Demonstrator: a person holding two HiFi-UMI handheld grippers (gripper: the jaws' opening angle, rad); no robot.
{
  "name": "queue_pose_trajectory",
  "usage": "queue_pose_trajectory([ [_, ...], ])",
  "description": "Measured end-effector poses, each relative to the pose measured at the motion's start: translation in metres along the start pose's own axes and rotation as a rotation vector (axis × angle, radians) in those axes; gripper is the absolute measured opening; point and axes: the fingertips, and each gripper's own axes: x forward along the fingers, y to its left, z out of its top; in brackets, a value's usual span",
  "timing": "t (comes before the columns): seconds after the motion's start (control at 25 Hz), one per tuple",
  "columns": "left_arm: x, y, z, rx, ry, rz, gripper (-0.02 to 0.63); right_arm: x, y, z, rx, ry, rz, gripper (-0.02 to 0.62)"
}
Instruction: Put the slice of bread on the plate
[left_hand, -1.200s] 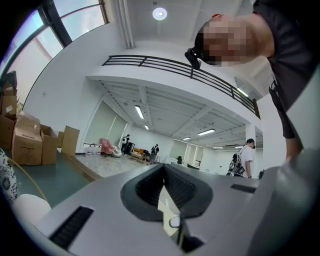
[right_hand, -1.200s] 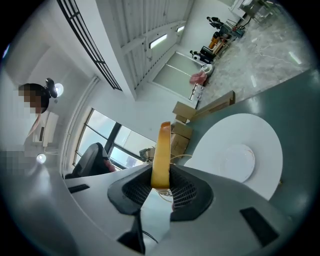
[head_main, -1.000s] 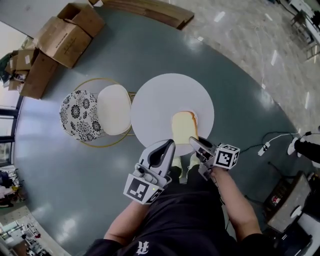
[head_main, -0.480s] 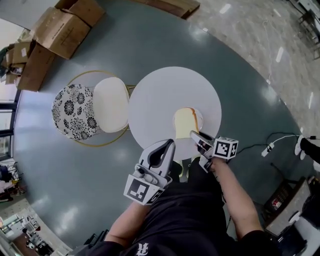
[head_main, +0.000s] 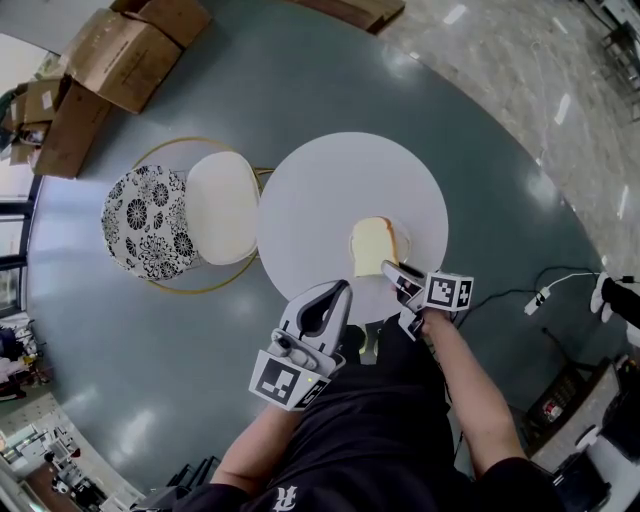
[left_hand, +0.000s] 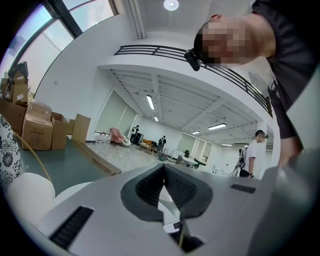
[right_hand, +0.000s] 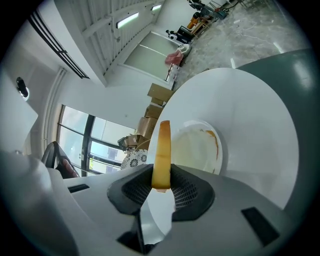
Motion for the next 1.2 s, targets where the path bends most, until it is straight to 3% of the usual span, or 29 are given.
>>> queue_pose_trajectory([
  [0.32, -0.002, 0.005, -0.001, -0.011, 0.013, 0.009, 0.008, 0.005, -0.013, 0.0, -0.196, 0.05, -0.255, 0.115],
  [0.52, -0.004, 0.005, -0.001, -0.011, 0.011, 0.01, 0.008, 0.002, -0.027, 0.001, -0.296, 0.065, -0.42, 0.174],
  [0.72, -0.007, 0.002, -0.001, -0.012, 0.021, 0.011, 0.006, -0.001, -0.038, 0.003, -0.343, 0.053, -0.524, 0.228],
  [0.96, -0.012, -0.008, 0.006, -0.009, 0.028, 0.014, 0.006, -0.024, -0.038, 0.019, -0.37, -0.049, -0.579, 0.25],
  [1.2, -0.018, -0.024, 0.014, -0.013, 0.07, 0.015, 0.008, -0.048, 0.027, 0.029, -0.461, -0.074, -0.445, 0.25],
])
